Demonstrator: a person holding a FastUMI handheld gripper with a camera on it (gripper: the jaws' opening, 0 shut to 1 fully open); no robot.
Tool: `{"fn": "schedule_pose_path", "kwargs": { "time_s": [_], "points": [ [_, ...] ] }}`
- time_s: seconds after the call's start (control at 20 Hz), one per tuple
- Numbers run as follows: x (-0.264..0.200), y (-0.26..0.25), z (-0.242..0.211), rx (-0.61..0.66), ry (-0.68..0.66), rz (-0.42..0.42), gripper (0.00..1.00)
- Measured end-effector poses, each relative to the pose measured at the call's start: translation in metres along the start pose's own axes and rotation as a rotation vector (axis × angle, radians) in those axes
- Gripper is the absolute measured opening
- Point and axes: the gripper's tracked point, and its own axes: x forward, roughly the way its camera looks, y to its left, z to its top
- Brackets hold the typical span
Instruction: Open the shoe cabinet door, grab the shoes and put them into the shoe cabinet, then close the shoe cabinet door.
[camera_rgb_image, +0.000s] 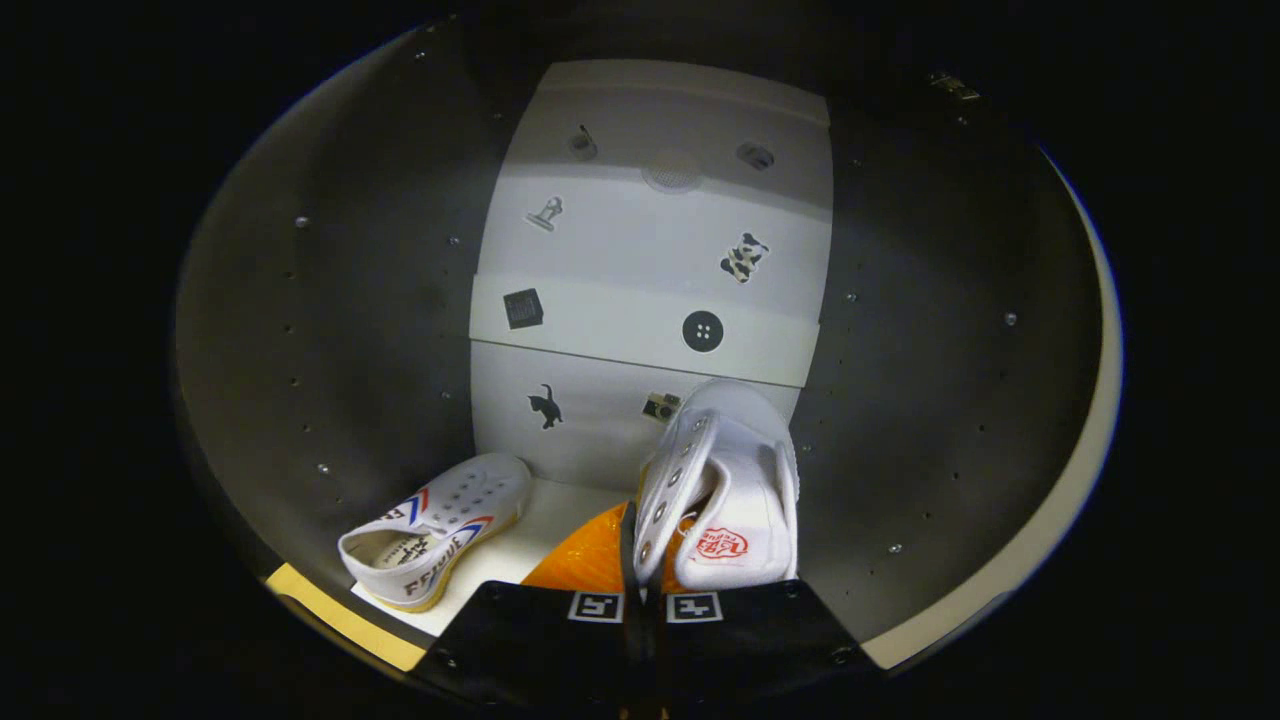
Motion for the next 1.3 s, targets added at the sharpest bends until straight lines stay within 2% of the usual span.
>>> {"fn": "schedule_pose_path", "kwargs": {
  "time_s": [0.35, 0.7, 0.85, 0.95, 1.0, 1.05, 1.15, 1.3],
  "points": [
    [0.051, 0.001, -0.025, 0.012, 0.104, 0.008, 0.02],
    [0.07, 0.013, -0.038, 0.074, 0.146, 0.027, 0.04],
    [0.068, 0.017, -0.058, 0.12, 0.231, 0.05, 0.13],
    [0.071, 0.02, -0.061, 0.144, 0.231, 0.059, 0.25],
    [0.066, 0.016, -0.055, 0.137, 0.211, 0.043, 0.23],
    [0.064, 0.015, -0.053, 0.135, 0.202, 0.04, 0.26],
    [0.055, 0.021, -0.052, 0.154, 0.212, 0.065, 0.29],
    [0.037, 0.023, -0.049, 0.169, 0.195, 0.069, 0.56]
  ]
}}
